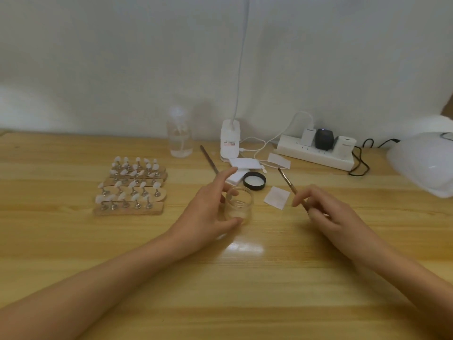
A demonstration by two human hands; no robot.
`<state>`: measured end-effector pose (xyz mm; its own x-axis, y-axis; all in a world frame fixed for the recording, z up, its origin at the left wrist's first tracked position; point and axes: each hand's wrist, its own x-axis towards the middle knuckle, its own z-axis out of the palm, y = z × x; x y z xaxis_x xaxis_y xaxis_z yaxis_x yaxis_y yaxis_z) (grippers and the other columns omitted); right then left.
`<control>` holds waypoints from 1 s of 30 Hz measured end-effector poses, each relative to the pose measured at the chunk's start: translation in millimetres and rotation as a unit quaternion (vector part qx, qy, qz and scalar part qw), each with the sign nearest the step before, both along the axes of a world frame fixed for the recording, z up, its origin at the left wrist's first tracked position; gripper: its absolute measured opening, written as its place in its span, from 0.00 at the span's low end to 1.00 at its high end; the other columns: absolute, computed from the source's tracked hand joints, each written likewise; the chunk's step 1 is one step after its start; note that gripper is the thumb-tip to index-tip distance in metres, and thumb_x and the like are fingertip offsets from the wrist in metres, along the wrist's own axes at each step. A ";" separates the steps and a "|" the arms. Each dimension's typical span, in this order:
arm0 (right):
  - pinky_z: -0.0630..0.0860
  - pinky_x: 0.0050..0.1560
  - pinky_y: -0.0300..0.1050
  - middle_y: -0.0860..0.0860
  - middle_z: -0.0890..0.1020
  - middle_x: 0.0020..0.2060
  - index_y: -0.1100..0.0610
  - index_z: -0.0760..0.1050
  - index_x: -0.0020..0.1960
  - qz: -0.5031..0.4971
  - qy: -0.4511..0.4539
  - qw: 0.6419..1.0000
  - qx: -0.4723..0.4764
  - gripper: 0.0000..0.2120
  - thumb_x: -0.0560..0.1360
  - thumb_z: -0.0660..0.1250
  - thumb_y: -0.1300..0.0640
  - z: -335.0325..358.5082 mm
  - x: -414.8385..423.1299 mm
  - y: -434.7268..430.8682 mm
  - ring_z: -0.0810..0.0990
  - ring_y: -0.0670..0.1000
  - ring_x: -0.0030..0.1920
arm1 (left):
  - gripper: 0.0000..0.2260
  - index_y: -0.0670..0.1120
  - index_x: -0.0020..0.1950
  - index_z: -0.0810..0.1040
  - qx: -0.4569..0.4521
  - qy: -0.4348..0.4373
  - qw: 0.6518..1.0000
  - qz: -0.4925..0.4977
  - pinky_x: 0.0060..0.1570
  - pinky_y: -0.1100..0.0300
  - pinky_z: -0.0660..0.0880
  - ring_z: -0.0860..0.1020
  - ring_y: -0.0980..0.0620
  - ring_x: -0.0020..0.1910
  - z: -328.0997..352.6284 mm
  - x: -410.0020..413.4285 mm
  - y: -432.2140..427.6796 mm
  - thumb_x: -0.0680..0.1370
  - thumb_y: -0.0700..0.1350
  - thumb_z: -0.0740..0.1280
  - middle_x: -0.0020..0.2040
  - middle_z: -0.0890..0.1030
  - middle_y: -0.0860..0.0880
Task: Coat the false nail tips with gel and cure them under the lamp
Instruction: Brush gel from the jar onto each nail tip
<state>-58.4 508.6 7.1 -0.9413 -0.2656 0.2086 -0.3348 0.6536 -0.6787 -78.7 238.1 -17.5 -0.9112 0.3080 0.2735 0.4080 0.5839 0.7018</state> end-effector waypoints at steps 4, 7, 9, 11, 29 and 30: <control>0.80 0.47 0.38 0.49 0.82 0.41 0.49 0.83 0.50 0.008 -0.111 0.931 -0.349 0.20 0.81 0.55 0.66 5.0 -8.1 -2.8 0.83 0.48 0.45 | 0.47 0.63 0.78 0.47 0.006 -0.007 1.000 -0.014 0.54 0.79 0.63 0.70 0.63 0.60 -0.9 4.2 -1.9 0.72 0.46 0.76 0.60 0.68 0.65; 0.80 0.52 0.40 0.50 0.82 0.43 0.53 0.80 0.59 0.035 -0.111 0.884 -0.452 0.18 0.73 0.65 0.68 5.7 -14.0 -6.4 0.84 0.48 0.47 | 0.45 0.67 0.77 0.43 0.009 0.025 0.999 -0.026 0.56 0.74 0.67 0.66 0.65 0.65 4.2 20.9 -12.3 0.74 0.52 0.73 0.70 0.62 0.64; 0.80 0.51 0.39 0.49 0.81 0.40 0.54 0.77 0.61 0.051 -0.096 0.873 -0.475 0.20 0.69 0.68 0.64 6.6 -16.3 -10.3 0.83 0.47 0.46 | 0.36 0.65 0.78 0.50 0.001 0.085 0.996 -0.031 0.56 0.73 0.68 0.68 0.61 0.66 9.9 34.6 -28.3 0.75 0.56 0.67 0.71 0.63 0.63; 0.81 0.45 0.39 0.47 0.80 0.37 0.53 0.77 0.54 0.040 -0.057 0.886 -0.458 0.14 0.69 0.70 0.58 7.1 -17.1 -12.9 0.83 0.47 0.40 | 0.27 0.60 0.75 0.62 -0.037 0.144 0.988 -0.043 0.56 0.74 0.67 0.72 0.58 0.63 14.7 45.4 -48.5 0.77 0.53 0.64 0.68 0.68 0.62; 0.79 0.47 0.38 0.50 0.82 0.43 0.57 0.77 0.55 -0.195 0.122 0.937 -0.264 0.08 0.83 0.60 0.59 -5.8 -17.2 114.6 0.82 0.45 0.47 | 0.17 0.46 0.71 0.70 -0.230 0.182 0.926 -0.238 0.66 0.47 0.63 0.62 0.45 0.72 3.1 -0.1 225.6 0.82 0.48 0.59 0.73 0.67 0.47; 0.77 0.53 0.37 0.51 0.83 0.47 0.57 0.78 0.58 -0.190 0.151 0.945 -0.221 0.09 0.83 0.59 0.59 -4.8 -15.8 131.8 0.82 0.45 0.51 | 0.18 0.46 0.71 0.69 -0.233 0.178 0.926 -0.240 0.68 0.46 0.62 0.60 0.45 0.74 3.1 -8.8 246.7 0.82 0.49 0.59 0.75 0.66 0.46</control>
